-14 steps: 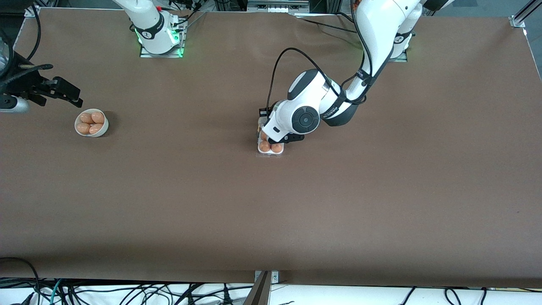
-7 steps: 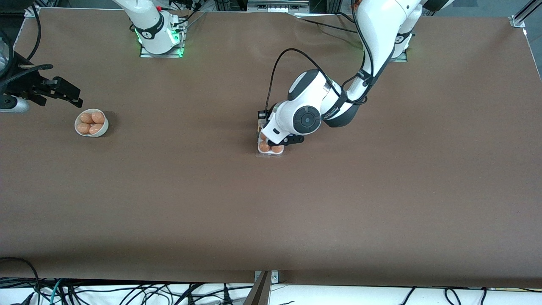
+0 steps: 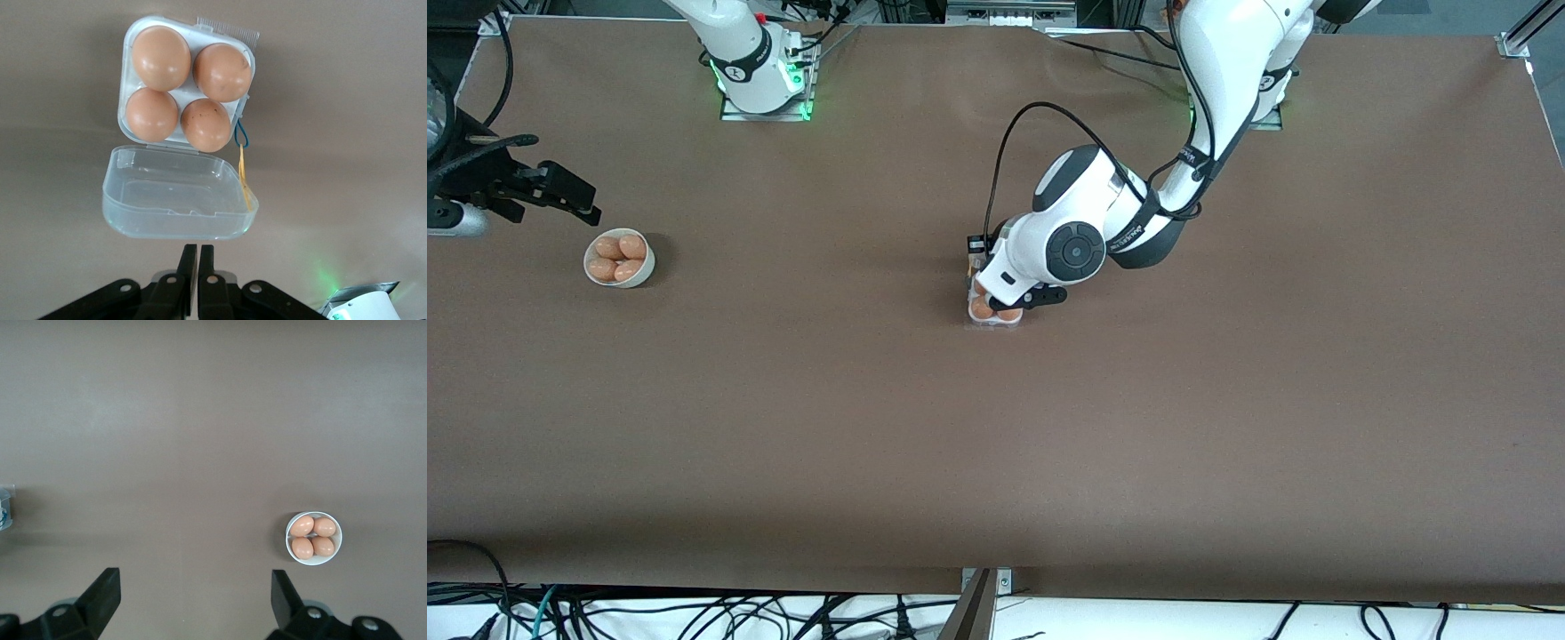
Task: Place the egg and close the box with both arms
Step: 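Push the clear lid over the eggs with the left gripper to shut it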
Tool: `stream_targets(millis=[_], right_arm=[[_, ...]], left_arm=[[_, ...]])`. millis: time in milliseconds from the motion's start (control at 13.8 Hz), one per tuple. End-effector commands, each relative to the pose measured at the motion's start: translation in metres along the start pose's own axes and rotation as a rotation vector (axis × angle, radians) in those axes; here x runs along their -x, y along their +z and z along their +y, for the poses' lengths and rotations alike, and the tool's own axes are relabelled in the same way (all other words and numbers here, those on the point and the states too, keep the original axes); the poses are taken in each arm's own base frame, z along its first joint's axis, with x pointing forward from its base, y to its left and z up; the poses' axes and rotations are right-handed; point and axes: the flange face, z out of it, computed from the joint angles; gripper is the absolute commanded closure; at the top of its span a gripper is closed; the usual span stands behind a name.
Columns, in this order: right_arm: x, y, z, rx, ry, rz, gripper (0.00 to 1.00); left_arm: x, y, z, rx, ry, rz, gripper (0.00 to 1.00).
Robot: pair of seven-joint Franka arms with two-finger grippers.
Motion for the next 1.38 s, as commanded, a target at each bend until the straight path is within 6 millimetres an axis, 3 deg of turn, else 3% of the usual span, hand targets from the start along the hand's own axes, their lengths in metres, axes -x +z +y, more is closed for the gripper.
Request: stream_targets(millis=[0,580,1306], right_arm=[[-0.001,-0.004,-0.002,-0.015,0.001,0.004,0.0],[-0.001,-0.003,-0.003,-0.015,-0.001,0.001,0.0],[-0.001,-0.003,-0.003,-0.015,-0.001,0.0,0.0]], left_arm=[[-0.001,0.003,0.004,-0.011,-0.001,0.003,0.94],[0.002,0.02,0.003,-0.078,0.027,0.025,0.96],[-0.01,0.007,-0.003,-0.082,0.037,0.063,0.95]])
